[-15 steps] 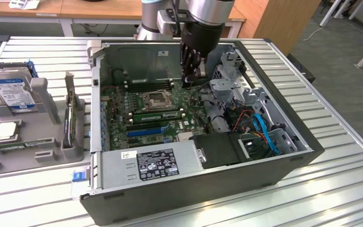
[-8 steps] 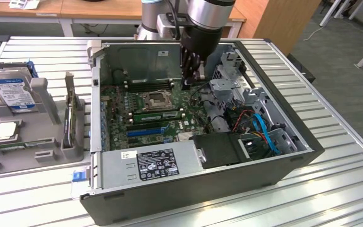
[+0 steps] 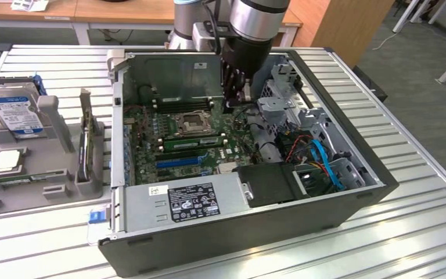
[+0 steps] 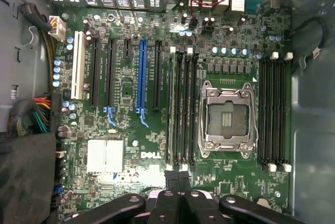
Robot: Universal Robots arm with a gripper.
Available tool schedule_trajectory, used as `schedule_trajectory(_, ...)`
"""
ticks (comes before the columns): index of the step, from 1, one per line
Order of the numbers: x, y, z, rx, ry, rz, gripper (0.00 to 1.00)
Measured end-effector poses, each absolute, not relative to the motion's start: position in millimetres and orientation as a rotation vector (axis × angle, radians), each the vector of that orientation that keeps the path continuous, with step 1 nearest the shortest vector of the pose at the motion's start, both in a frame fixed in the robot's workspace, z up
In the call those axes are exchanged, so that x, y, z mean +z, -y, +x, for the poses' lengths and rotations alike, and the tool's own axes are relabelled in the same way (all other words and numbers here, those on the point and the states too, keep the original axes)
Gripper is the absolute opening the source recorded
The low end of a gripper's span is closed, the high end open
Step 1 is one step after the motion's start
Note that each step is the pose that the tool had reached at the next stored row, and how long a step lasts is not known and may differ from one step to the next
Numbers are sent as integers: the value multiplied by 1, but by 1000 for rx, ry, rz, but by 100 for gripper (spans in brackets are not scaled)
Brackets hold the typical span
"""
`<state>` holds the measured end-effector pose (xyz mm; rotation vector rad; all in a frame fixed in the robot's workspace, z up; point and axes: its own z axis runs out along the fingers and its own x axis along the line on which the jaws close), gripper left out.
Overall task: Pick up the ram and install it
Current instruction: 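Press down the ram until it locks into place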
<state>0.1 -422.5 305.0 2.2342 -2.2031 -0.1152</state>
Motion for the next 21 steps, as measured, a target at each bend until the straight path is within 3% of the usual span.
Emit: schedule_trajectory(21,292,424,0,-115,2203,2234,10)
